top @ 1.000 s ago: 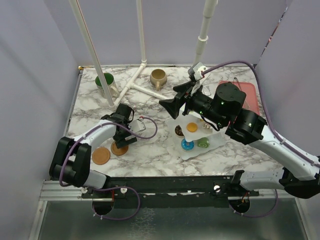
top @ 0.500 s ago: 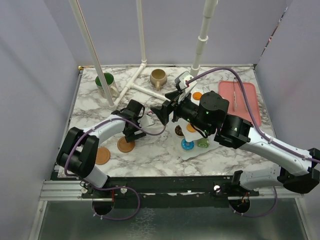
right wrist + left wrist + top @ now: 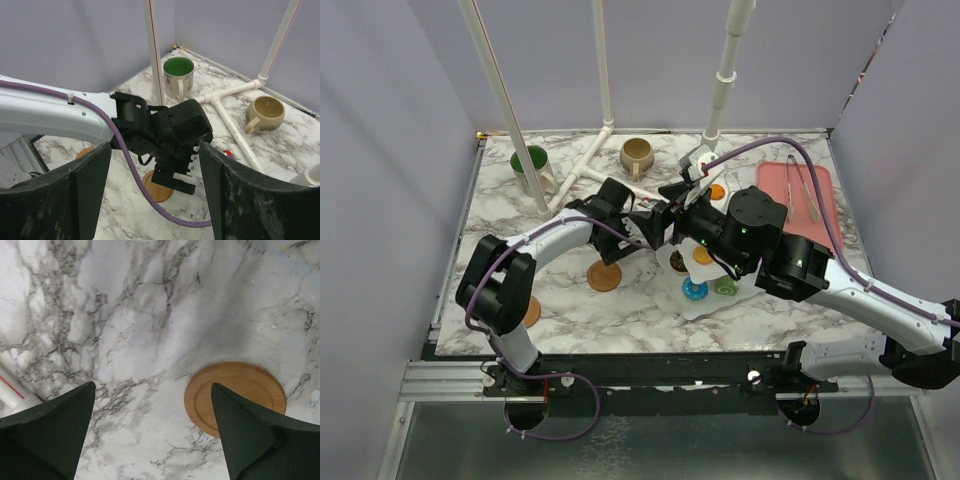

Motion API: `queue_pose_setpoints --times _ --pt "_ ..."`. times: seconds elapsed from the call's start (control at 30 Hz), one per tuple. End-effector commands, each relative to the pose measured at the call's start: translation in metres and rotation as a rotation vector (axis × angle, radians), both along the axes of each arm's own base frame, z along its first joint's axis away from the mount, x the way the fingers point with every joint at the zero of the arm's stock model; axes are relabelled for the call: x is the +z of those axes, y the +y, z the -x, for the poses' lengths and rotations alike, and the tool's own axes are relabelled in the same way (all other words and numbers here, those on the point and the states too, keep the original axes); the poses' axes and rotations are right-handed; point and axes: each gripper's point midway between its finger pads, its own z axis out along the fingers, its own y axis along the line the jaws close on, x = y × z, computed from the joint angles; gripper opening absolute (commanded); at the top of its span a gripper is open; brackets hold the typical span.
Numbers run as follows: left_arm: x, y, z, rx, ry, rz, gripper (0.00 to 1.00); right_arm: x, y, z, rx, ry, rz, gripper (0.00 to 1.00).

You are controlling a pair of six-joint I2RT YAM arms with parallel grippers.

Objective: Serve the afternoon tea
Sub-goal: Move the coaster to the center of the board.

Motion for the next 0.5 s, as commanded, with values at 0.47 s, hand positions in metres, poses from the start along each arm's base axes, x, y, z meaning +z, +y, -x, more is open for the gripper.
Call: queue_pose_setpoints --times 0.47 --pt "0.065 0.241 0.091 0.051 0.175 -0.281 0.99 0.002 0.004 0.001 0.014 -0.053 -0.006 0.75"
